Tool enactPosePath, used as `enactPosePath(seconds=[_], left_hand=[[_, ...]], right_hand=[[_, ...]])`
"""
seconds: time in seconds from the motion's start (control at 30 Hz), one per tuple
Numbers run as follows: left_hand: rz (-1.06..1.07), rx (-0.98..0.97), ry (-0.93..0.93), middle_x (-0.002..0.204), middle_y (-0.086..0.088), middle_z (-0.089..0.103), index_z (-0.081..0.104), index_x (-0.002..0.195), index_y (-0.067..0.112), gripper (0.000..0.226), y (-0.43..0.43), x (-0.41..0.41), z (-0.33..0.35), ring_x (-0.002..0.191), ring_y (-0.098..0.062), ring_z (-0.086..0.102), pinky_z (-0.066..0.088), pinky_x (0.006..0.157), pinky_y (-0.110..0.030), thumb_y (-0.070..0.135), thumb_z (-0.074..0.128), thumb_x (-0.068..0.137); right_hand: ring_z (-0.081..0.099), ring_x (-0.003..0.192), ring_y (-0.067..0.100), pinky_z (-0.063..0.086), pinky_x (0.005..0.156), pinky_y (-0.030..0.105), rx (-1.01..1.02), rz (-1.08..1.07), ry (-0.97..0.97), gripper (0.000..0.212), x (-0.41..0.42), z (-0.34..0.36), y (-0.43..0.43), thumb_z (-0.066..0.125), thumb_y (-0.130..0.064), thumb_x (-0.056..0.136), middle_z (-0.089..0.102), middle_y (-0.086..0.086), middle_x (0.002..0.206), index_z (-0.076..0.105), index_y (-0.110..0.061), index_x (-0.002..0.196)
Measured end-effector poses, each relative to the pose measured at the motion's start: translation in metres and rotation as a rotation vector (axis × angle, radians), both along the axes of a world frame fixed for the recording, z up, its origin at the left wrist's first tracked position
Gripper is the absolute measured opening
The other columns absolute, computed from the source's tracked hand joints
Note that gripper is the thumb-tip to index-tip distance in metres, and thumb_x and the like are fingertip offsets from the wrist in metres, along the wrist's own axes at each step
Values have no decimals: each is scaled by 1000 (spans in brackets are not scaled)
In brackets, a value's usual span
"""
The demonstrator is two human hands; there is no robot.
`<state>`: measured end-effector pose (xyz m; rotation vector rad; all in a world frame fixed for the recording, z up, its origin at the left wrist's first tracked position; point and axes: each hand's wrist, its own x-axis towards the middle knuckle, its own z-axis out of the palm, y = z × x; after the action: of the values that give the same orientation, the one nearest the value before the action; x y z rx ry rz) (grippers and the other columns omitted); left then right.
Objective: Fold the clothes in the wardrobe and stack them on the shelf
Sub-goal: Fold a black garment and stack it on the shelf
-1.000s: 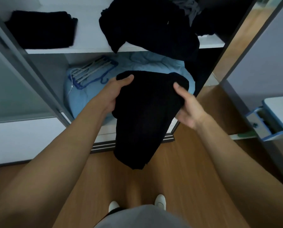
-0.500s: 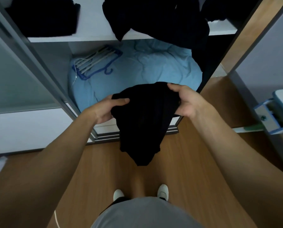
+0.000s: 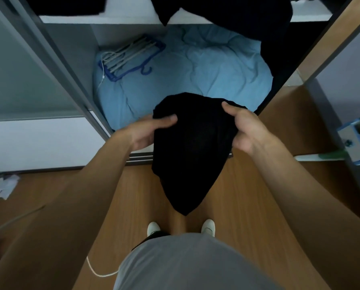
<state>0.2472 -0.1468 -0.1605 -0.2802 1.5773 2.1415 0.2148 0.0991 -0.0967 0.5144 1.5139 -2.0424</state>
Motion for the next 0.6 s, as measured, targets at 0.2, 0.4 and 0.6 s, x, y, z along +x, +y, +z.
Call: enactPosePath(seconds=[0.2, 0.4, 0.6], left_hand=[[240, 33, 15, 106, -8, 77, 79, 102, 15, 22, 14, -8, 12, 94, -21, 75, 58, 74, -28, 31, 71, 90], [44, 129, 2, 119, -2, 73, 77, 111, 23, 42, 3, 0, 13, 110, -19, 69, 57, 84, -28, 52, 77, 80], [261, -17, 60, 103, -8, 77, 80, 98, 17, 18, 12, -5, 16, 92, -21, 75, 58, 74, -27, 29, 70, 90]], right_hand=[[71, 108, 21, 61, 77, 29, -157, 76, 52, 36, -2, 0, 18, 66, -37, 93, 73, 7, 119, 70, -14, 121], [71, 108, 24, 60, 84, 34, -72, 75, 149, 28, 1, 0, 3, 65, -17, 96, 74, 12, 116, 69, -4, 120], [72, 104, 23, 61, 79, 33, -123, 54, -6, 34, -13, 15, 6, 60, -21, 95, 72, 9, 118, 67, -5, 124]])
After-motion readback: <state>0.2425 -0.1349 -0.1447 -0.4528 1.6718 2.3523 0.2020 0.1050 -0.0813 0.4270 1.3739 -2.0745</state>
